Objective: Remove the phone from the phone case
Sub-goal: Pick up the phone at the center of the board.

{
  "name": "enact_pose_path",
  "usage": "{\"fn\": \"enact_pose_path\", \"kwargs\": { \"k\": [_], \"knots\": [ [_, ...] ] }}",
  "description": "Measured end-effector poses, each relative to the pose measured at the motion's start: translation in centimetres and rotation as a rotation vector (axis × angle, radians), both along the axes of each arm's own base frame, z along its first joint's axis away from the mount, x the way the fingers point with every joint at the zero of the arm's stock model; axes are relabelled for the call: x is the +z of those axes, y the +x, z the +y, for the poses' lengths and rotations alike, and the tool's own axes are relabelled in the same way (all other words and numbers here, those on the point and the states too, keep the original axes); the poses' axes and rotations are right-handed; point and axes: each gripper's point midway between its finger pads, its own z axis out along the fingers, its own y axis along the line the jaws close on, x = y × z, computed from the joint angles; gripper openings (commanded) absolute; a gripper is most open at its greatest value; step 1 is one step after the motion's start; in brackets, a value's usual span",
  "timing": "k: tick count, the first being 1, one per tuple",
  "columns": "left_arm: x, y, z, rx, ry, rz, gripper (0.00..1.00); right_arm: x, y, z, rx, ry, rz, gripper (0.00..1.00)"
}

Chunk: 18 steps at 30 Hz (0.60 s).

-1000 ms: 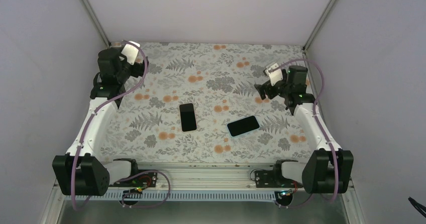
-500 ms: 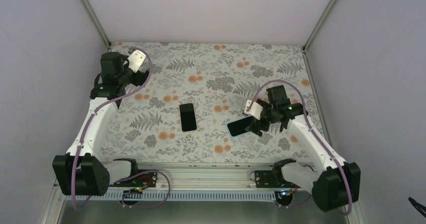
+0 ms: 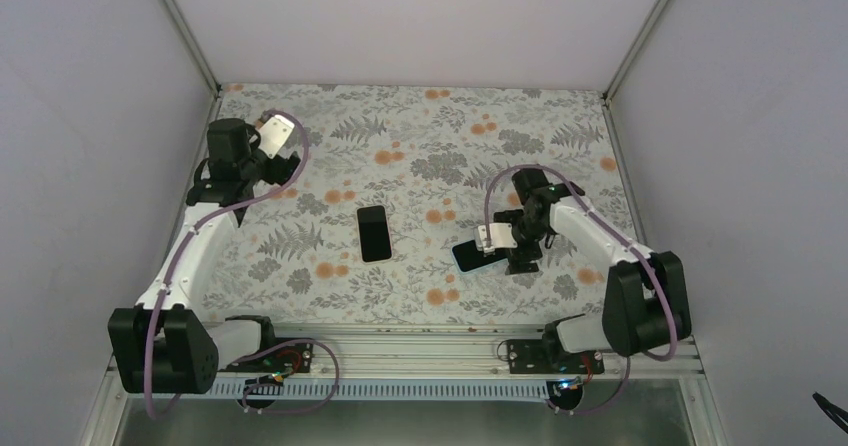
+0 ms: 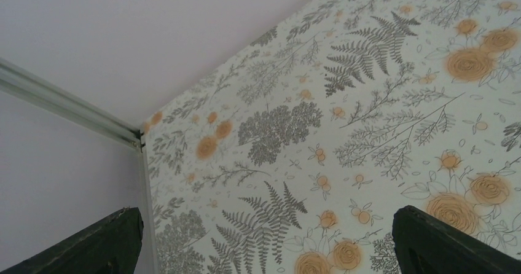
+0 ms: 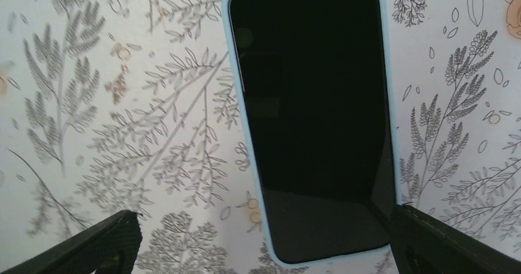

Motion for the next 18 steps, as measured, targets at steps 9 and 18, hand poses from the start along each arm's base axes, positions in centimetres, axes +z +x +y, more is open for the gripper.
{"fn": "enact_pose_path", "kwargs": {
  "k": [9, 18],
  "knots": [
    [-0.5, 0.0, 0.9, 0.028, 0.009, -0.003, 1.00, -1.5, 2.8, -0.6, 0.111, -0.081, -0.049, 1.00],
    [0.1, -0.3, 2.3, 0.055, 0.001, -0.020, 1.00, -4.0, 4.1, -0.4, 0.127, -0.100, -0.031, 1.00]
  ]
}}
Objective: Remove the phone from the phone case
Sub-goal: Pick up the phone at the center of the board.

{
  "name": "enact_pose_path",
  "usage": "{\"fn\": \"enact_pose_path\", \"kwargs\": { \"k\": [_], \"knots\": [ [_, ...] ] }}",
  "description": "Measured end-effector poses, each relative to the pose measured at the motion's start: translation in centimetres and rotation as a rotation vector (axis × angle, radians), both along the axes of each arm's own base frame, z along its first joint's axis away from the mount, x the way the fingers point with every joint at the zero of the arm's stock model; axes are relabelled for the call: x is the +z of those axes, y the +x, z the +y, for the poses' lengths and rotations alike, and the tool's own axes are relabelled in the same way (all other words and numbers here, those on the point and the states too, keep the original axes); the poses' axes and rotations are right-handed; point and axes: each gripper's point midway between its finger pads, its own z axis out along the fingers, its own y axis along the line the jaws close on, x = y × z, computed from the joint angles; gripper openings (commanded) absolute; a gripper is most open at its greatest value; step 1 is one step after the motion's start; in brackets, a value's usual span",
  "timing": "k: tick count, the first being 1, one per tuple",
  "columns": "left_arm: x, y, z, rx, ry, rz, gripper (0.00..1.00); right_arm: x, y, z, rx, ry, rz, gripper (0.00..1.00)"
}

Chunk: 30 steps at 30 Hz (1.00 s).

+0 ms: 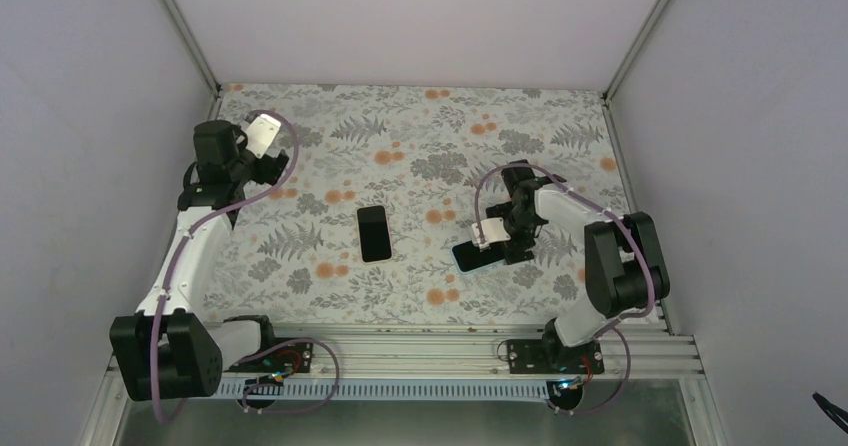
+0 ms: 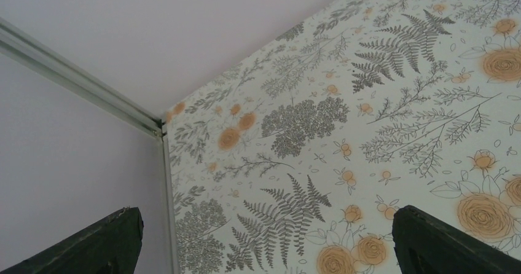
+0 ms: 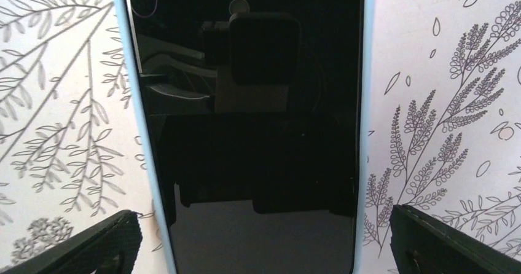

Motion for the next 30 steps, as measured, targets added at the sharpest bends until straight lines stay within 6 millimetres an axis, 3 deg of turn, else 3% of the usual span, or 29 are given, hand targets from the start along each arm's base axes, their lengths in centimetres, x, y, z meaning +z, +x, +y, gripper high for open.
{"fn": "enact_pose_path", "kwargs": {
  "k": [9, 13, 17, 21, 25, 28, 30],
  "knots": [
    [-0.6, -0.1, 0.3, -0.002, -0.012, -0.002, 1.00, -1.4, 0.6, 0.7, 0.026, -0.013, 0.006, 0.98],
    [-0.8, -0.2, -0.2, -0.033, -0.024, 0.012, 1.00, -1.6, 0.5, 0.7, 0.041, -0.034, 0.014, 0.72],
    [-1.3, 0.2, -1.8, -0.130, -0.060, 0.097, 1.00, -1.5, 0.7, 0.8, 0.038, -0.038, 0.010, 0.66],
    [-1.1, 0.8, -3.7, -0.246, -0.111, 0.193, 1.00, -1.5, 0.7, 1.0, 0.010, -0.034, 0.012, 0.51],
    [-0.4, 0.8, -5.9, -0.372, -0.196, 0.277, 1.00, -1.2, 0.9, 1.6, -0.060, 0.005, 0.023, 0.47],
    [0.5, 1.2, -7.6, -0.451, -0.291, 0.335, 1.00, -0.3, 1.6, 3.0, -0.126, 0.088, 0.004, 0.43],
    [1.5, 2.4, -8.9, -0.502, -0.369, 0.366, 1.00, 1.5, 2.9, 4.3, -0.169, 0.170, -0.063, 0.43]
  ]
}}
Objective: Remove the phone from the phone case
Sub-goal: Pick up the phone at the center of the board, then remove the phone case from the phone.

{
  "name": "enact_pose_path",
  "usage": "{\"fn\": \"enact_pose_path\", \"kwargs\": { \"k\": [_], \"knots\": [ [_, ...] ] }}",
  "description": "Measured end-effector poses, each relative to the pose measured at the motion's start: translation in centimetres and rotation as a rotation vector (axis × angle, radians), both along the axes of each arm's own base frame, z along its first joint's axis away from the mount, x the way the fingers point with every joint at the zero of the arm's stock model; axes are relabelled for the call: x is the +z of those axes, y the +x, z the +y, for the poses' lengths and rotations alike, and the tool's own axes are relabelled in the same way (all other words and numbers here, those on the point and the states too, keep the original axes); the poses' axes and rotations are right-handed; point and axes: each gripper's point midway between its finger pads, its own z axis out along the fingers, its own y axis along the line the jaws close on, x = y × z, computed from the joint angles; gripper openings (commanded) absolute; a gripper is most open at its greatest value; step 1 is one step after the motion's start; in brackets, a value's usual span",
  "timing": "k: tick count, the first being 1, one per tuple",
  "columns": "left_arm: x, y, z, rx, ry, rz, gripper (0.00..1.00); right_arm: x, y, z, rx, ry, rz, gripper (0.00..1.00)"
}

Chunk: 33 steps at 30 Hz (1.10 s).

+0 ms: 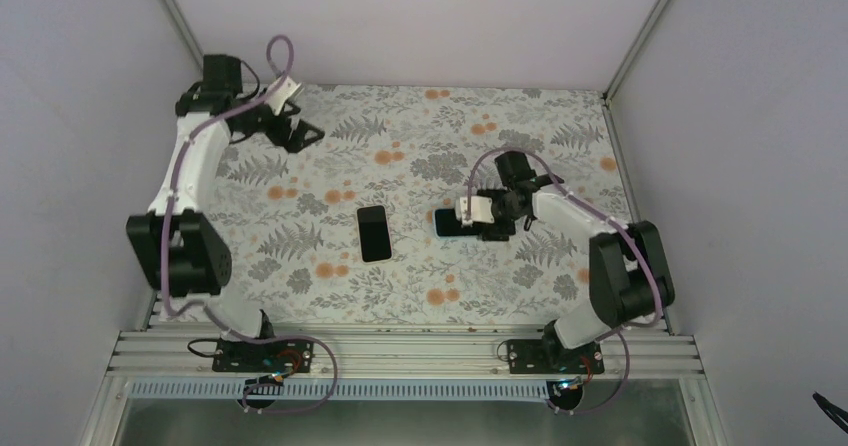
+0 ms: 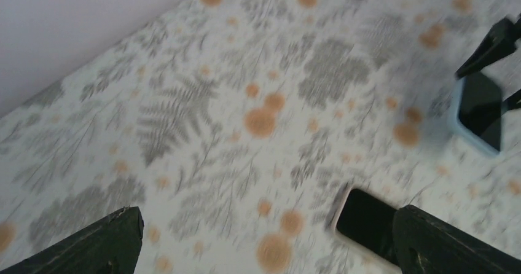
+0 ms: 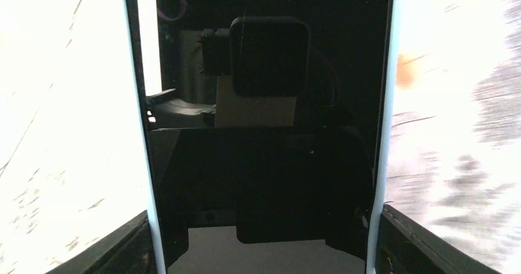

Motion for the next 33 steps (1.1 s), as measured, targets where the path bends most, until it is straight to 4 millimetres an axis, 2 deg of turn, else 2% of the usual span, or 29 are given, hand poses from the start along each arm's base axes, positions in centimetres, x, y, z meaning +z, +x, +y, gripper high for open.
{"fn": "enact_pose_path", "kwargs": {
  "k": [5, 11, 15, 20, 29, 33],
  "knots": [
    [1.6, 4.5, -3.0, -0.076, -0.153, 0.111, 1.00, 6.0, 3.8, 3.7, -0.067, 0.174, -0.237, 0.44],
    [-0.7, 7.4, -7.7, -0.119, -0.263, 0.329, 1.00, 9.5, 8.0, 7.7, -0.145, 0.265, -0.388, 0.44],
    [-3.0, 6.2, -9.9, -0.135, -0.306, 0.485, 1.00, 11.5, 11.7, 10.1, -0.207, 0.298, -0.470, 0.45],
    [-2.8, 5.1, -11.1, -0.149, -0.335, 0.549, 1.00, 13.6, 14.6, 12.8, -0.247, 0.344, -0.545, 0.45],
    [-2.5, 4.6, -12.3, -0.165, -0.348, 0.568, 1.00, 14.5, 15.9, 16.9, -0.252, 0.398, -0.576, 0.45],
    [-2.5, 4.2, -13.1, -0.183, -0.346, 0.578, 0.90, 15.2, 16.4, 18.0, -0.262, 0.422, -0.588, 0.45]
  ]
}}
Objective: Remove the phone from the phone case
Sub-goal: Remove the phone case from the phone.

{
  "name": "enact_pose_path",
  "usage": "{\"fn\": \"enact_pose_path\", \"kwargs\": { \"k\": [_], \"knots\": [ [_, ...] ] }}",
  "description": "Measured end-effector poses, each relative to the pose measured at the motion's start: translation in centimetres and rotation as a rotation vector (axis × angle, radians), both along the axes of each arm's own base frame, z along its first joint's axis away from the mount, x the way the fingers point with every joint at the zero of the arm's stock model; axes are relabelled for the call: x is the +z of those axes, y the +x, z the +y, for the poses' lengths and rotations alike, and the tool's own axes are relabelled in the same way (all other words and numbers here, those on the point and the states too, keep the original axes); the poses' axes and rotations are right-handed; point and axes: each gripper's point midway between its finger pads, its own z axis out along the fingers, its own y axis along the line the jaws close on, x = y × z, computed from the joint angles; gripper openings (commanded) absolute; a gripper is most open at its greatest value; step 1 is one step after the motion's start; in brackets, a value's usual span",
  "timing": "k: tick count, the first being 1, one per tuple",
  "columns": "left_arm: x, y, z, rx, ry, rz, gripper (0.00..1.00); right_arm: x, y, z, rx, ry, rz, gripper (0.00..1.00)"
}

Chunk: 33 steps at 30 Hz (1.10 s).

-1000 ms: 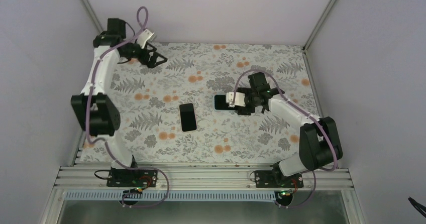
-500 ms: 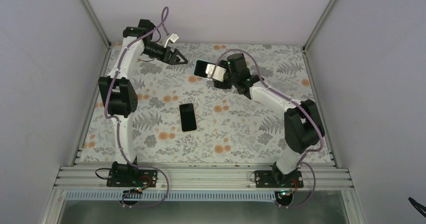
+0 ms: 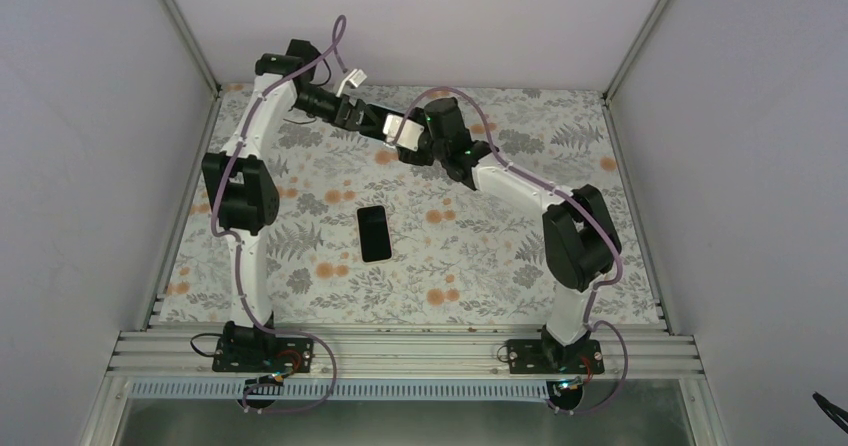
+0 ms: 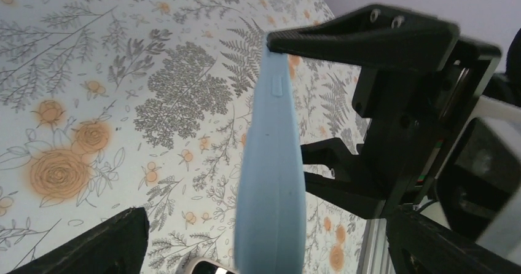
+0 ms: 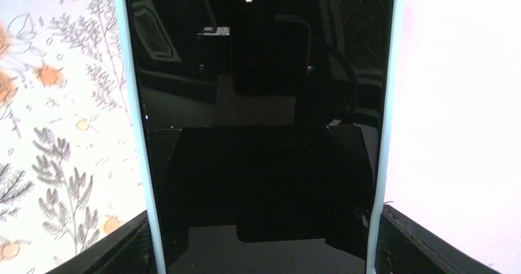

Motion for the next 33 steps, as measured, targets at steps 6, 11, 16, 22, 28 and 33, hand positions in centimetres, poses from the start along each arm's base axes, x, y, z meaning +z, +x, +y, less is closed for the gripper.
{"fn": "enact_pose_path", "kwargs": {
  "k": [6, 11, 16, 22, 28, 33],
  "knots": [
    [-0.3, -0.5, -0.6, -0.010, -0.001, 0.026, 0.60, 1.3, 0.2, 1.1, 0.000, 0.028, -0.026, 0.47],
    [0.1, -0.7, -0.7, -0.017, -0.020, 0.030, 0.21, 1.3, -0.4, 1.9, 0.011, 0.037, -0.019, 0.53],
    [0.1, -0.6, -0.5, -0.025, -0.019, 0.006, 0.02, 1.3, -0.9, 2.2, 0.014, 0.051, 0.001, 1.00],
    [0.8, -1.1, -0.4, -0.033, -0.013, -0.011, 0.02, 1.5, -2.4, 0.9, 0.014, 0.044, 0.095, 1.00],
    [3.7, -4.3, 0.6, -0.113, 0.100, -0.233, 0.02, 4.4, -3.9, -3.9, 0.154, 0.076, 0.337, 1.00],
    [6.5, -9.0, 0.7, -0.239, 0.217, -0.478, 0.02, 3.9, -5.9, -8.2, 0.225, 0.028, 0.522, 1.00]
  ]
}}
